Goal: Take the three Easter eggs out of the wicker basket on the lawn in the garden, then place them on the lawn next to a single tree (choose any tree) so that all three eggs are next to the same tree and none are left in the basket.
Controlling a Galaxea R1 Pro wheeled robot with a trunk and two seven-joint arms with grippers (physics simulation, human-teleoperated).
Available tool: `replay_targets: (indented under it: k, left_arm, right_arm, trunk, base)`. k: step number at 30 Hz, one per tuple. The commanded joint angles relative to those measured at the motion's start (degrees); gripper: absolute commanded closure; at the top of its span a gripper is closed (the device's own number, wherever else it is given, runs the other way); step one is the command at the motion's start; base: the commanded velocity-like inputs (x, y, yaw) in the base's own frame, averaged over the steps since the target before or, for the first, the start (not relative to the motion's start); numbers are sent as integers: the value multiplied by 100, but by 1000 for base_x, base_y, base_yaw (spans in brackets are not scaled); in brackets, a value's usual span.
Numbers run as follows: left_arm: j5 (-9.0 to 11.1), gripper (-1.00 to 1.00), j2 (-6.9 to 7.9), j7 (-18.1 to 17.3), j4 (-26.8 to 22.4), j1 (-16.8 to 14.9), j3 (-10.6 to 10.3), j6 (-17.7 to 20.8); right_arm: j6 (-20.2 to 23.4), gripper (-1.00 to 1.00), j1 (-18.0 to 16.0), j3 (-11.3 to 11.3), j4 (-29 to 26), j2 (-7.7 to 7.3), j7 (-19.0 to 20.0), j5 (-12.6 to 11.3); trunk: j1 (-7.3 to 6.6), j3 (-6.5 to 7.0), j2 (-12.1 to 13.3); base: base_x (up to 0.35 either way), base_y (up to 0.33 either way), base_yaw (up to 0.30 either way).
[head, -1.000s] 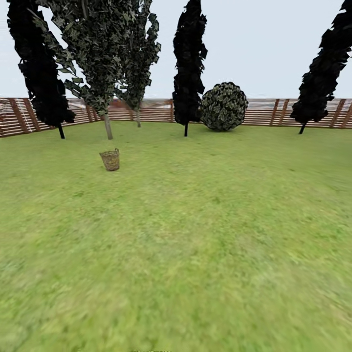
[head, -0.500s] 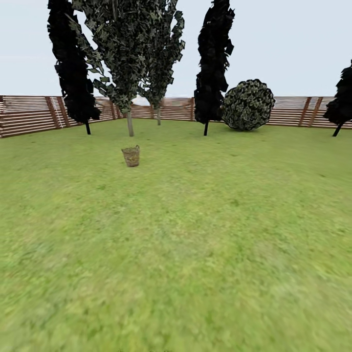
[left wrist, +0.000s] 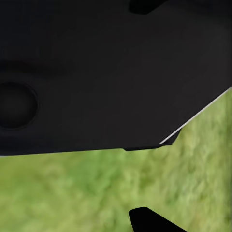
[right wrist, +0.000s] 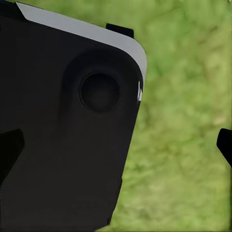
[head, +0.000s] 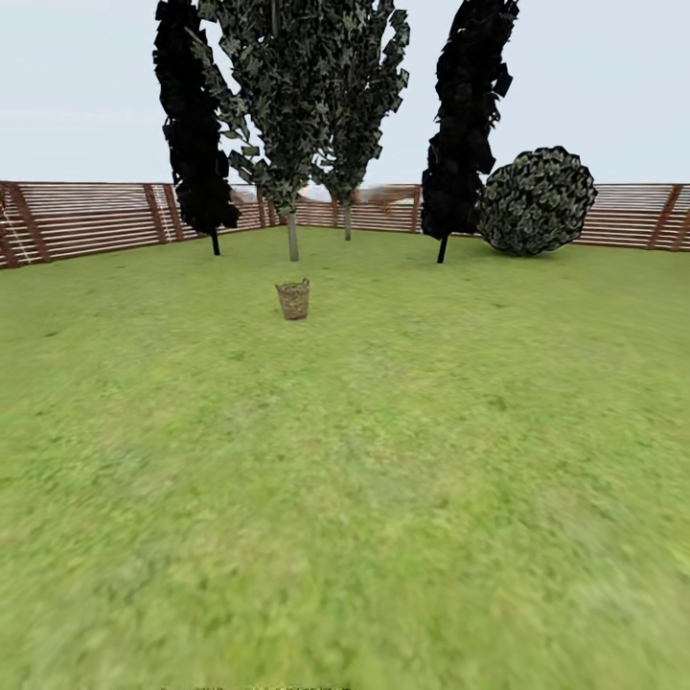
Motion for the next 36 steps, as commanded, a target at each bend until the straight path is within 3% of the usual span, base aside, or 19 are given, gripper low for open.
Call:
replay_targets:
  k: [1,36]
  left_arm:
    - [2,-100,0,-3,-8,3,0,-7]
    - [2,-100,-3,-3,-4,3,0,-7]
  right_arm:
    - [-17,-100,-3,3,5,-1,-7,37]
    - [-12,-100,-3,-18,-4,7,2,28]
  trunk:
    - [0,-11,-2]
    - [0,-268,-2]
  base:
    - [0,0,226]
    - [0,0,204]
